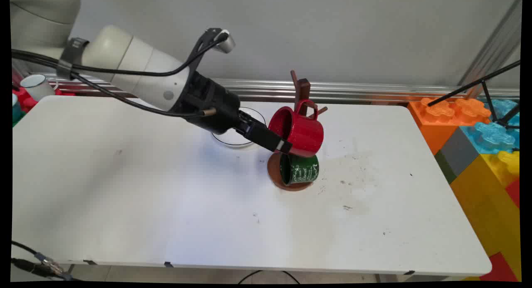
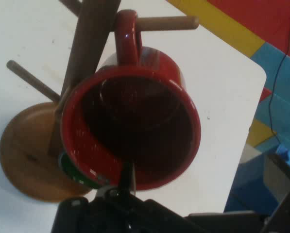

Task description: Pick up the red mug from the rack

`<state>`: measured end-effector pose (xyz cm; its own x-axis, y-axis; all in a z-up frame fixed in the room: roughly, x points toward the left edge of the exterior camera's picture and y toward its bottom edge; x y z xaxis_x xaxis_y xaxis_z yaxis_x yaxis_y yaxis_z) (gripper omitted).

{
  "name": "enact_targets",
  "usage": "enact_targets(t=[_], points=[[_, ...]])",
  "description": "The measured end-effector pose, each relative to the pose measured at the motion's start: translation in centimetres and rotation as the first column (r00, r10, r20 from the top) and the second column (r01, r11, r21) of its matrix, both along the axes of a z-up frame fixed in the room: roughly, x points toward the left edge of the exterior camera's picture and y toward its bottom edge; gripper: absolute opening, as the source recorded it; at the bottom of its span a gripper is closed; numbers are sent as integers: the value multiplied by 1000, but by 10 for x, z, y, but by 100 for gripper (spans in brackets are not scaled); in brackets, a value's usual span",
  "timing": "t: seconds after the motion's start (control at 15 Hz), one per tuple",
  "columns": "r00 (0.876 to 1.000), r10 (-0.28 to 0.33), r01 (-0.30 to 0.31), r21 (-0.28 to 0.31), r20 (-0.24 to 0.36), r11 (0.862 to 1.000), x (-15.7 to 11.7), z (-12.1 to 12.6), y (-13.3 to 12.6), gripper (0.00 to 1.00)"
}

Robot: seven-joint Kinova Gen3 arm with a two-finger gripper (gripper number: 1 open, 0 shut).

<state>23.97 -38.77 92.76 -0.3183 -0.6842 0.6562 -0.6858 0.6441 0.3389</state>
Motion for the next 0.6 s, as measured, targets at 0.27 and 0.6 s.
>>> enact_targets(t=[0.27, 0.6], points=[[1000, -4, 4, -5, -17, 1000, -18, -7, -7, 100], [1000, -9, 9, -11, -21, 1000, -33, -19, -17, 100]])
